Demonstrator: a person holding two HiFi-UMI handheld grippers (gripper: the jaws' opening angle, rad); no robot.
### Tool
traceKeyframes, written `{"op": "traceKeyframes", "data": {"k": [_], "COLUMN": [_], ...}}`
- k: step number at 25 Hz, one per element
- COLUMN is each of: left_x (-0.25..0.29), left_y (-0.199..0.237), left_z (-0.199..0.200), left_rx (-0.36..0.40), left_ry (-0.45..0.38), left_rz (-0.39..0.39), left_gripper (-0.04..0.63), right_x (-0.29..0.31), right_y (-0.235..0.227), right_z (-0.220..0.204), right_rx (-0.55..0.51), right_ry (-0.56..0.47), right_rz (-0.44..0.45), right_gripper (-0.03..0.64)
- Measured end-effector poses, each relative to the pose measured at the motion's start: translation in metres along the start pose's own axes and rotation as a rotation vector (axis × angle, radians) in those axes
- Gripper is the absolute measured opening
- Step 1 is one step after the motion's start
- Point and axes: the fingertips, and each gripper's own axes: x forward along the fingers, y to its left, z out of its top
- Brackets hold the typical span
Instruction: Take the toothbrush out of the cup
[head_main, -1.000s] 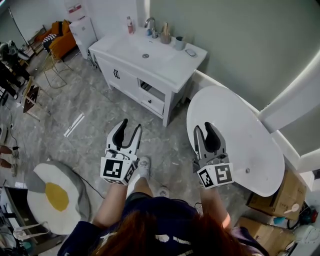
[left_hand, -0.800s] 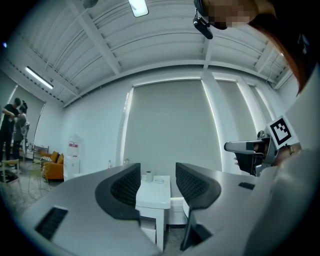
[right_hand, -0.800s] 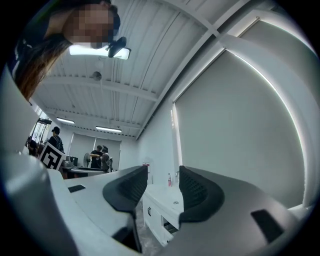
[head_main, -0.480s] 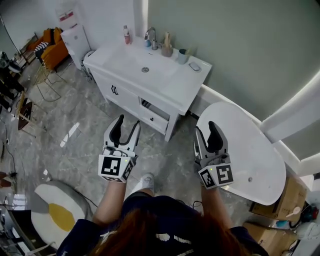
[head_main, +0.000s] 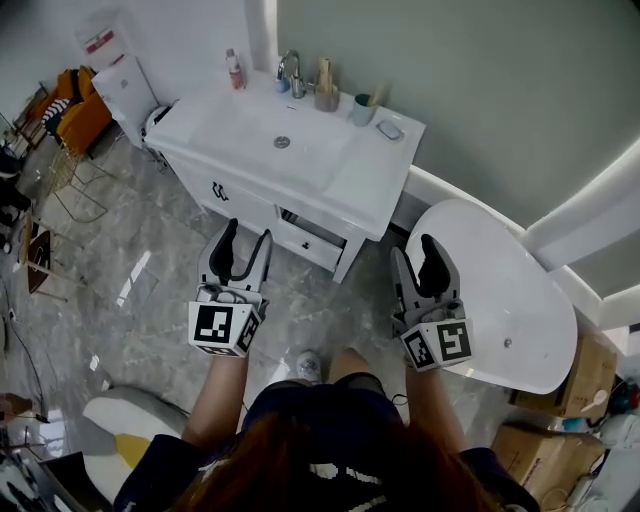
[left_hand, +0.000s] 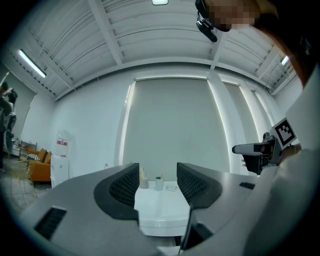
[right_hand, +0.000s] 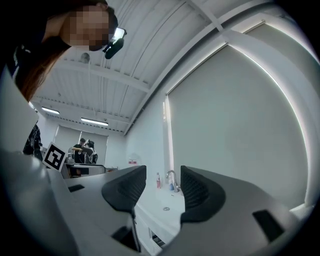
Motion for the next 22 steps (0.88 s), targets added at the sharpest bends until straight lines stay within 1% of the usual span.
{"op": "traceKeyframes", "data": {"k": [4,6,12,14,16,19,22], "left_x": [0.012,0.022,0.055,0.071,0.094,0.138,0.193], "left_y": [0.016,0.026,0.053,0.062,0.073,0.086,0.097], "left_z": [-0.009,-0.009,-0.005,-0.006,-0.005,-0.001,0.000], "left_rx": [-0.026,-0.036,-0.034,-0.050,-0.066,-0.057,-0.049], "left_ry": [0.004,-0.010,-0.032,-0.037,-0.046,-0.049,-0.050], "left_rz": [-0.004,0.008,0.040,0.058,0.080,0.103,0.116], "left_gripper": [0.229,0.229,0.229,0.229,0.229,0.229,0.228], "right_x": [0.021,0.036,0.090,0.112,0.135,0.171,0.212], "right_y": [-0.002,-0.004,-0.010,-0.020,-0.035,-0.060,-0.096], "right_z": [-0.004,-0.007,-0.017,-0.020,-0.024,-0.026,-0.026], "right_rx": [0.003,0.014,0.015,0.027,0.046,0.053,0.048], "right_ry": [0.000,-0.004,-0.001,-0.011,-0.018,-0.011,-0.012], "right_rz": [-0.009,0.004,0.057,0.072,0.081,0.097,0.101], "right_gripper": [0.213,0.213,0.213,0.213,0.213,0.213,0.213]}}
